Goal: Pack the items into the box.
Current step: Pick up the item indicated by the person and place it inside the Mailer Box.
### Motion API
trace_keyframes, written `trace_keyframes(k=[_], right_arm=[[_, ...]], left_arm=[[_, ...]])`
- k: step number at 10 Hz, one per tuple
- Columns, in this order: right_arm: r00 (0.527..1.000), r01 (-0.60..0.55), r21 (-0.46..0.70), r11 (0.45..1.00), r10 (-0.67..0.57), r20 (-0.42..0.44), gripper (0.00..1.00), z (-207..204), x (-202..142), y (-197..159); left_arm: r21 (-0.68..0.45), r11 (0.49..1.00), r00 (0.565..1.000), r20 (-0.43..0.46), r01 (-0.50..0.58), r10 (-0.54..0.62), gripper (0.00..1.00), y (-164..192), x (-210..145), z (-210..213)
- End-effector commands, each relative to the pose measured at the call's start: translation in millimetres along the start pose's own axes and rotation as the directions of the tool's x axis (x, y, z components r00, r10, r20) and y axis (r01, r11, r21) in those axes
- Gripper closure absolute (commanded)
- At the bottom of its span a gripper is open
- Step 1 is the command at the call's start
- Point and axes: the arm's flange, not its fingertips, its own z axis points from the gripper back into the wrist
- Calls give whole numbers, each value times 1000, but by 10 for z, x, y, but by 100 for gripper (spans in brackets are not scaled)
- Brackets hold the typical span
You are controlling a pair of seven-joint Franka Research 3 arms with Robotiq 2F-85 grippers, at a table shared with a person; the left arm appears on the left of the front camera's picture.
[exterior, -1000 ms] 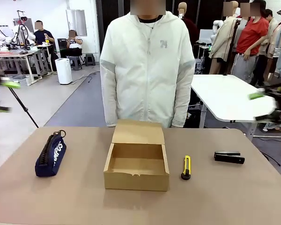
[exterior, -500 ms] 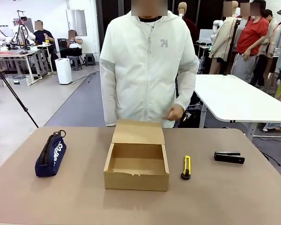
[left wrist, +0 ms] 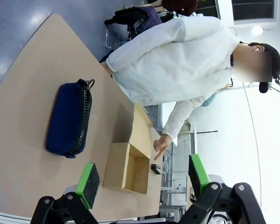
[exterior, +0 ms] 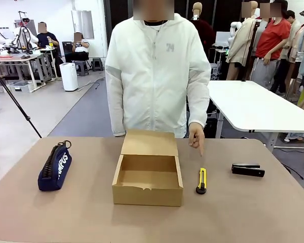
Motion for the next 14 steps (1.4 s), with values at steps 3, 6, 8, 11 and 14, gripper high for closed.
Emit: trace_keyframes(k=[3,6,8,11,14], right_arm=[[1000,-10,12,1000,10,-1,0,25,19,27],[1000,-10,12,1000,10,-1,0,25,19,27],[1000,4,-171,985,-7,-17,0,-394,-133,299],[959,-243,-510,825,125,-254,0,-1755,-619,790],[891,-441,-662,606,206,-405,0,-2933,-1242,866]], left_arm=[[-22,1000,1000,7,0,0,0,4,14,42],[-22,1000,1000,7,0,0,0,4,14,42],[-22,1000,1000,7,0,0,0,4,14,42],[-22,1000,1000,7,0,0,0,4,14,42],[-22,1000,1000,7,0,0,0,4,14,42]])
